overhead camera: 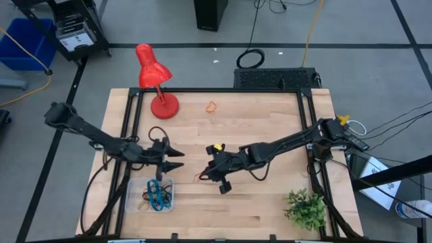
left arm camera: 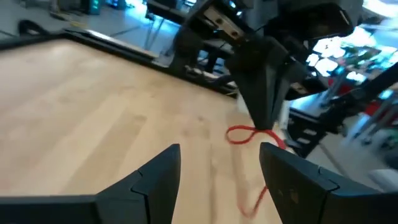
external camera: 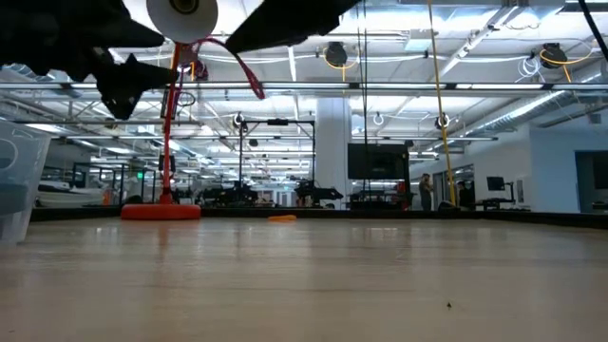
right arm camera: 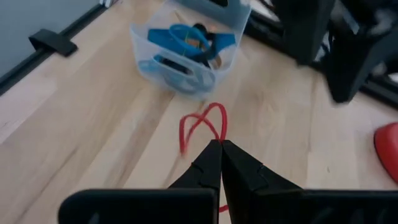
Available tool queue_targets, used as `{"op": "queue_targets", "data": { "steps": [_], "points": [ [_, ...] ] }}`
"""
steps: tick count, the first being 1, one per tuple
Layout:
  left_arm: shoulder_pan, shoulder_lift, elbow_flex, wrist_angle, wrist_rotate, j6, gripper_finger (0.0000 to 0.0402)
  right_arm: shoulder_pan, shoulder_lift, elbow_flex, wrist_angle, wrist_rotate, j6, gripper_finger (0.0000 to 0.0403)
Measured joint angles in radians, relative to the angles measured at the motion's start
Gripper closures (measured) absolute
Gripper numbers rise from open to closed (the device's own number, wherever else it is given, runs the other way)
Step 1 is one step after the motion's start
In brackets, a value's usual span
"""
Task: Pick and place rubber bands into bin
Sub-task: Put the red rubber band into the transparent bin
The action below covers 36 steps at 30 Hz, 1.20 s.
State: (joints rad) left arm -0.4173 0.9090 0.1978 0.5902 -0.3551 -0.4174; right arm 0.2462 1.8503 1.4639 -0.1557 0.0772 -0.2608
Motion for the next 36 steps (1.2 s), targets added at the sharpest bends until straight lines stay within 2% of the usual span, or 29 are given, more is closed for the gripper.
{"op": "queue_targets", "data": {
  "steps": [5, 8, 14, 20, 26, 36],
  "points": [
    [0.022, 0.157, 0.0, 0.225, 0.127, -0.01, 0.0176, 0.005, 0.0, 0.0, 0.025, 0.0, -0.021, 0.0403],
    [0.033, 0.235, 0.009, 0.293, 0.164, -0.011, 0.0176, 0.005, 0.0, 0.0, 0.025, 0.0, -0.021, 0.0403],
    [0.061, 0.368, 0.077, 0.295, 0.182, -0.023, 0.0176, 0.005, 0.0, 0.0, 0.025, 0.0, -0.021, 0.0403],
    [0.087, 0.465, 0.172, 0.294, 0.317, -0.009, 0.0176, 0.005, 0.0, 0.0, 0.019, 0.0, -0.021, 0.0403],
    [0.096, 0.504, 0.236, 0.284, 0.4, 0.018, 0.0176, 0.006, 0.0, 0.0, 0.001, -0.003, -0.021, 0.0403],
    [0.095, 0.512, 0.27, 0.125, 0.411, -0.034, 0.0177, 0.003, 0.0, 0.0, -0.006, 0.004, -0.025, 0.0403]
  ]
}}
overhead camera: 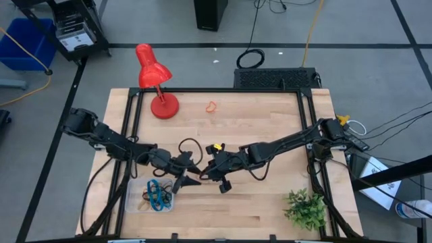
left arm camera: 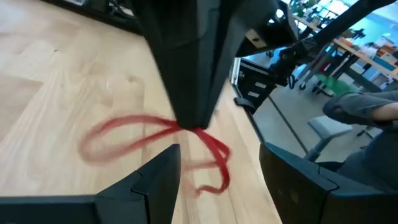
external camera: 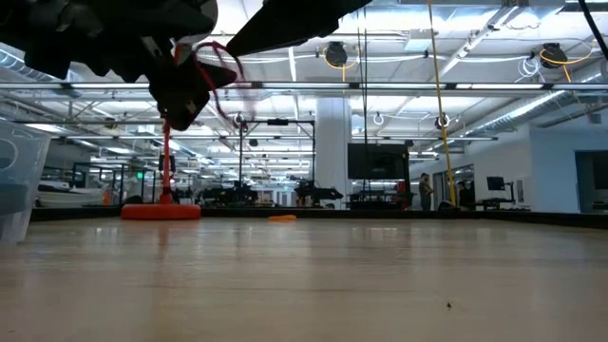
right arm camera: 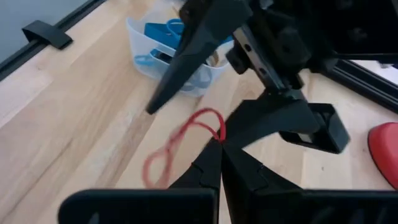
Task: Pick and place rubber bands into bin
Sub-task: Put the red rubber band into the transparent bin
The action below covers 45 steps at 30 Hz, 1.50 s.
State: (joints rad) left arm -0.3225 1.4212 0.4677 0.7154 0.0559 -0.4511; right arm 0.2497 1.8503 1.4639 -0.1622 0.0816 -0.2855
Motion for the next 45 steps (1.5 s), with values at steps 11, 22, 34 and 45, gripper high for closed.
{"op": "queue_targets", "data": {
  "steps": [11, 22, 34, 45],
  "points": [
    [0.001, 0.0, 0.001, -0.018, -0.002, 0.07, 0.026, 0.0, 0.0, 0.0, 0.001, -0.002, 0.0, 0.0403],
    [0.002, 0.0, 0.001, -0.017, -0.058, 0.162, 0.0392, 0.0, 0.0, 0.0, -0.006, -0.004, 0.0, 0.0403],
    [0.002, 0.0, 0.001, -0.017, -0.058, 0.164, 0.0396, 0.001, 0.0, 0.0, -0.054, -0.004, 0.012, 0.0389],
    [0.003, -0.001, 0.001, -0.017, -0.058, 0.151, 0.0398, 0.001, -0.091, 0.0, -0.242, 0.133, 0.037, 0.0259]
  ]
}}
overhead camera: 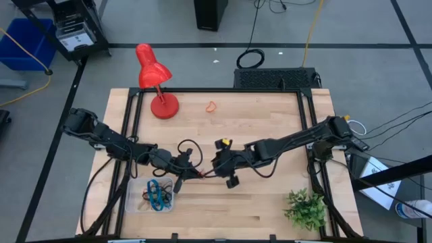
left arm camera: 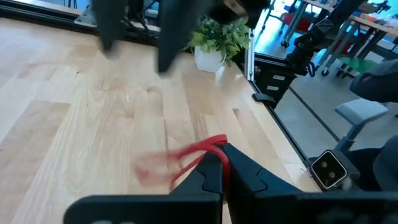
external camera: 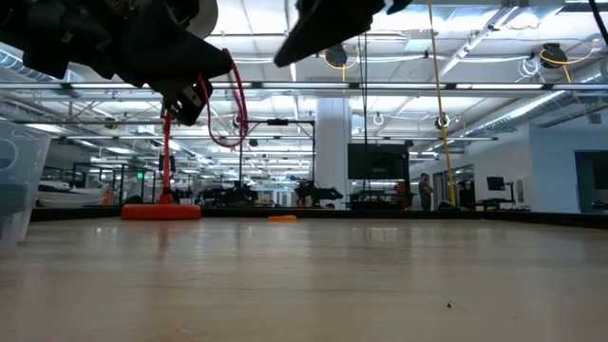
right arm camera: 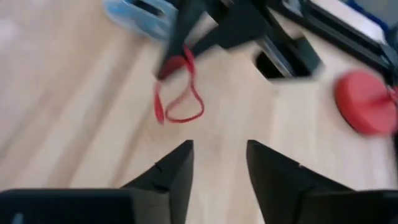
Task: Pick and place rubber bands into bin
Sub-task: Put the red rubber band into the transparent bin
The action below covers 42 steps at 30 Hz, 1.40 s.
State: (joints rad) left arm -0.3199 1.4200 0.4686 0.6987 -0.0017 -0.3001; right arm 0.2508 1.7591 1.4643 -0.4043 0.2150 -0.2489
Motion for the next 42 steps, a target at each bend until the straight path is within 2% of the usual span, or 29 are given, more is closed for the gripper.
{"op": "queue_targets", "data": {
  "steps": [2, 5, 7, 9, 14, 18, 21, 27, 33, 42],
  "points": [
    [0.005, -0.012, 0.001, -0.012, 0.017, -0.018, 0.0396, -0.001, -0.026, 0.0, -0.056, 0.02, 0.034, 0.0245],
    [0.019, -0.057, 0.055, -0.148, 0.075, -0.052, 0.0399, -0.002, -0.058, 0.0, -0.123, 0.021, 0.084, 0.0232],
    [0.02, -0.094, 0.133, -0.333, 0.08, -0.055, 0.0398, -0.003, -0.069, 0.0, -0.151, 0.02, 0.105, 0.0228],
    [0.016, -0.119, 0.243, -0.594, 0.066, -0.03, 0.0398, -0.003, -0.071, 0.0, -0.165, 0.02, 0.116, 0.0227],
    [-0.025, -0.127, 0.549, -1.221, -0.033, -0.022, 0.0398, -0.003, -0.072, -0.015, -0.169, 0.02, 0.132, 0.0232],
    [-0.067, -0.121, 0.708, -1.522, -0.052, -0.179, 0.0399, -0.01, -0.07, -0.07, -0.149, 0.02, 0.132, 0.0233],
    [-0.119, -0.122, 0.768, -1.666, -0.043, -0.334, 0.0399, -0.022, -0.072, -0.121, -0.13, 0.021, 0.131, 0.0231],
    [-0.242, -0.12, 0.771, -1.844, -0.003, -0.725, 0.04, -0.043, -0.071, -0.181, -0.122, 0.02, 0.132, 0.0231],
    [-0.359, -0.088, 0.771, -1.84, -0.05, -1.002, 0.04, -0.048, -0.071, -0.183, -0.06, 0.02, 0.097, 0.023],
    [-0.447, 0.056, 0.702, -1.807, -0.033, -1.164, 0.0399, -0.048, -0.071, -0.183, 0.022, 0.02, 0.024, 0.0233]
  ]
}}
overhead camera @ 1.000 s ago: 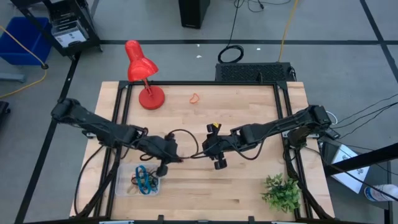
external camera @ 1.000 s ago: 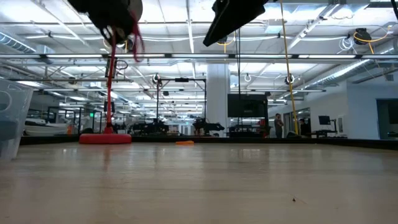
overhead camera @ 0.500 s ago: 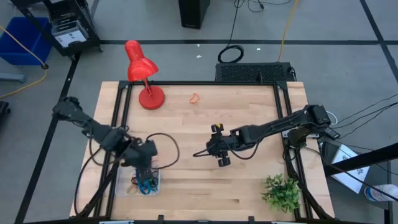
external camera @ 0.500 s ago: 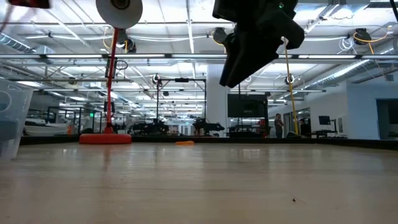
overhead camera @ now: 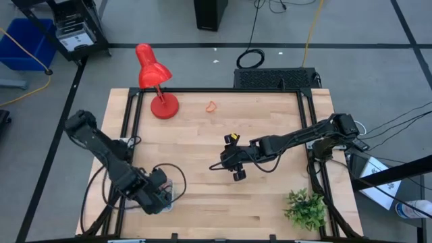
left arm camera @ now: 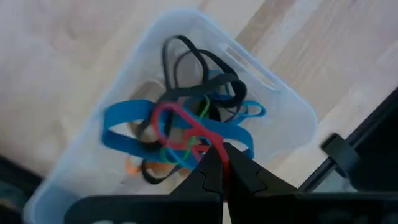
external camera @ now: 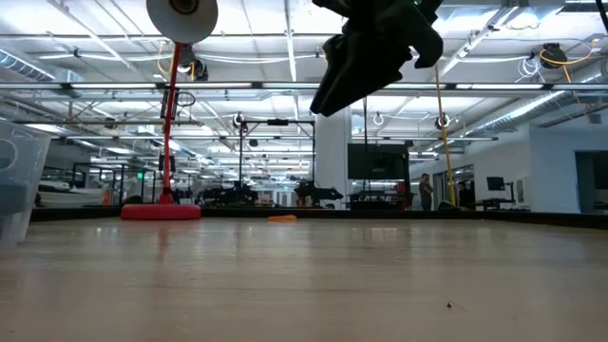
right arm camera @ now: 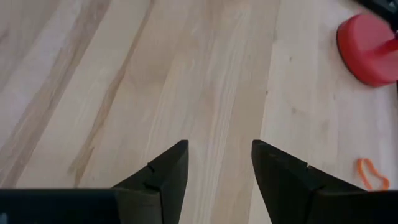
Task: Pick and place rubber bands into bin
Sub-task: Put the red rubber band into the transparent bin
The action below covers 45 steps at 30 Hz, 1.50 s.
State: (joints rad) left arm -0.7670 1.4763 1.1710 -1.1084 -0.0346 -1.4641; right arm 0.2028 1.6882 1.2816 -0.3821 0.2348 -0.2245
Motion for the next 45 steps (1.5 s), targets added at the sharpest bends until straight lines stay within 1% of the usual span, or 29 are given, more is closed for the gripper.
{"op": "queue_targets", "data": {
  "steps": [8, 13, 17, 24, 37, 40, 43, 45],
  "points": [
    [-0.001, 0.08, -0.102, 0.165, 0.009, -0.004, 0.0399, 0.0, 0.0, 0.0, 0.012, 0.0, 0.002, 0.0233],
    [0.005, 0.101, -0.174, 0.247, 0.052, -0.009, 0.0394, 0.0, 0.0, 0.0, 0.012, 0.0, 0.002, 0.0232],
    [0.008, 0.109, -0.204, 0.253, 0.056, -0.009, 0.0391, 0.0, 0.0, 0.0, 0.011, 0.0, 0.002, 0.0232],
    [0.015, 0.101, -0.21, 0.248, 0.056, -0.01, 0.0396, 0.0, 0.0, 0.0, 0.011, 0.0, 0.002, 0.0233],
    [0.021, 0.101, -0.21, 0.249, 0.061, -0.01, 0.0325, 0.0, 0.0, 0.0, 0.011, 0.0, 0.0, 0.0232],
    [0.023, 0.101, -0.21, 0.25, 0.061, -0.032, 0.0294, 0.0, 0.0, 0.0, 0.011, 0.0, 0.0, 0.0233],
    [0.023, 0.099, -0.21, 0.25, 0.064, -0.034, 0.0251, 0.0, 0.0, 0.0, 0.011, 0.0, -0.001, 0.0234],
    [0.025, 0.098, -0.208, 0.247, 0.087, -0.034, 0.0226, 0.0, 0.0, 0.0, 0.01, 0.0, 0.0, 0.0234]
  ]
}}
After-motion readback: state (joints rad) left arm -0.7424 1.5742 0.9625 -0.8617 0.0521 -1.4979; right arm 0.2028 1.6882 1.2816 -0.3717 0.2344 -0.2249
